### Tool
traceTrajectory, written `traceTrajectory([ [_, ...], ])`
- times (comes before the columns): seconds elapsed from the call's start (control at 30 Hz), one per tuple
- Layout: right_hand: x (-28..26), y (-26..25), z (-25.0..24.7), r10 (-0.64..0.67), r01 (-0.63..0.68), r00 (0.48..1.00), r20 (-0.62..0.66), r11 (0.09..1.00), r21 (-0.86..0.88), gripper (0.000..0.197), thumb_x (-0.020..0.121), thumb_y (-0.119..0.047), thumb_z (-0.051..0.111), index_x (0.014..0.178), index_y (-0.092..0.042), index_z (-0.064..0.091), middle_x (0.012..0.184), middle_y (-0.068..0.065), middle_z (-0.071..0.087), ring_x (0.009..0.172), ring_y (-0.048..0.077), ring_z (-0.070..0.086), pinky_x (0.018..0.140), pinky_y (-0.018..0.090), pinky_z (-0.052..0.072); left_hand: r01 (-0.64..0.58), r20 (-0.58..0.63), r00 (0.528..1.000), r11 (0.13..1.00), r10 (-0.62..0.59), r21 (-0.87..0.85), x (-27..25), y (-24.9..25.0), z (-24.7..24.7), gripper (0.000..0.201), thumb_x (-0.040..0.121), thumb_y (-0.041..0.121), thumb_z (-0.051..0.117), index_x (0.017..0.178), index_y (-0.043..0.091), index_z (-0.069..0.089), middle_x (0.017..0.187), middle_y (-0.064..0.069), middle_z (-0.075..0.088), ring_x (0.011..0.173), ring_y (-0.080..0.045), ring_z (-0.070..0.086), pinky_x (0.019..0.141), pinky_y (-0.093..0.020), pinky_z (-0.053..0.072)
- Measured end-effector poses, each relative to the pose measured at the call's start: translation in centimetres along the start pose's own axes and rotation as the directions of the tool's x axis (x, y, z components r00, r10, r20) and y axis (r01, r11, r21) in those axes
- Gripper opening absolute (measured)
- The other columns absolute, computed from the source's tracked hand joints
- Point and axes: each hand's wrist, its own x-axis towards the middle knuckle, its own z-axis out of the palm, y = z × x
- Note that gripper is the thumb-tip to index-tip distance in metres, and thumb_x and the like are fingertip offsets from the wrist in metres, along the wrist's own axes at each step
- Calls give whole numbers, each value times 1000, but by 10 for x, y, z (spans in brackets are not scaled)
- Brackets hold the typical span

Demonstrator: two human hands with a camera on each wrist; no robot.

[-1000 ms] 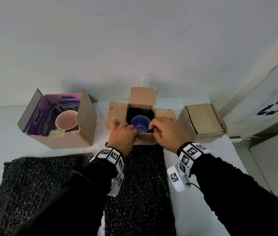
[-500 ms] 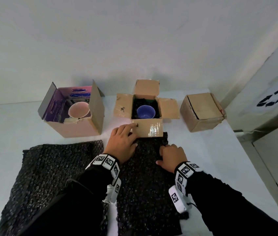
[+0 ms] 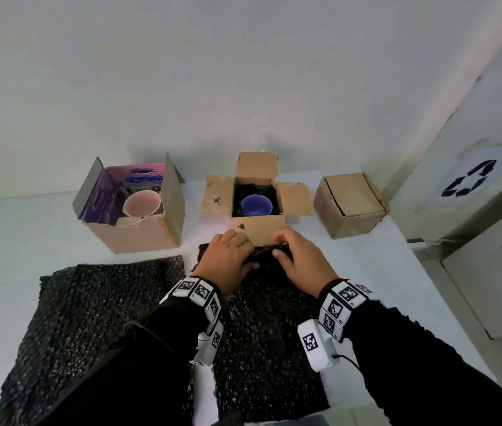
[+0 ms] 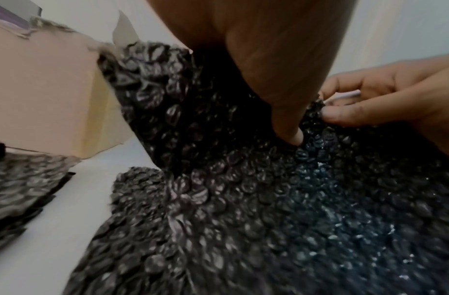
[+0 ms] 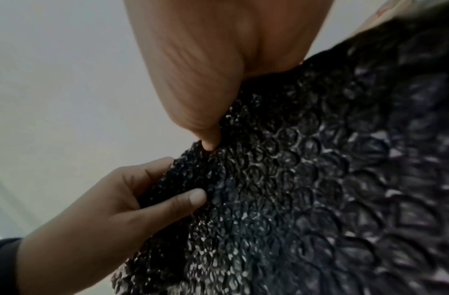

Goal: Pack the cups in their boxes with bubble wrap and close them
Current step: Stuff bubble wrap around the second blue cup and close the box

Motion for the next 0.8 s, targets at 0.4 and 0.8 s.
traceTrajectory([
  [0.4,25,-14,-34,240,-347,904,354,896,278,28,83,-39,72,109,-28,67,106,-11,70,103,8,65,92,23,47,90,3,996,985,-91,-150,5,-4,-28,49,90,48,28,109,11,53,103,-8,55,75,-35,59,57,-38,45],
  [0.8,56,-24,-64,131,-36,829,544,983,-181,29,90,-16,62,117,-17,52,108,-3,55,100,13,52,78,24,38,-20,233,973,992,-9,123,27,-11,-60,37,97,46,42,119,20,58,110,-1,61,96,-24,60,76,-36,46],
])
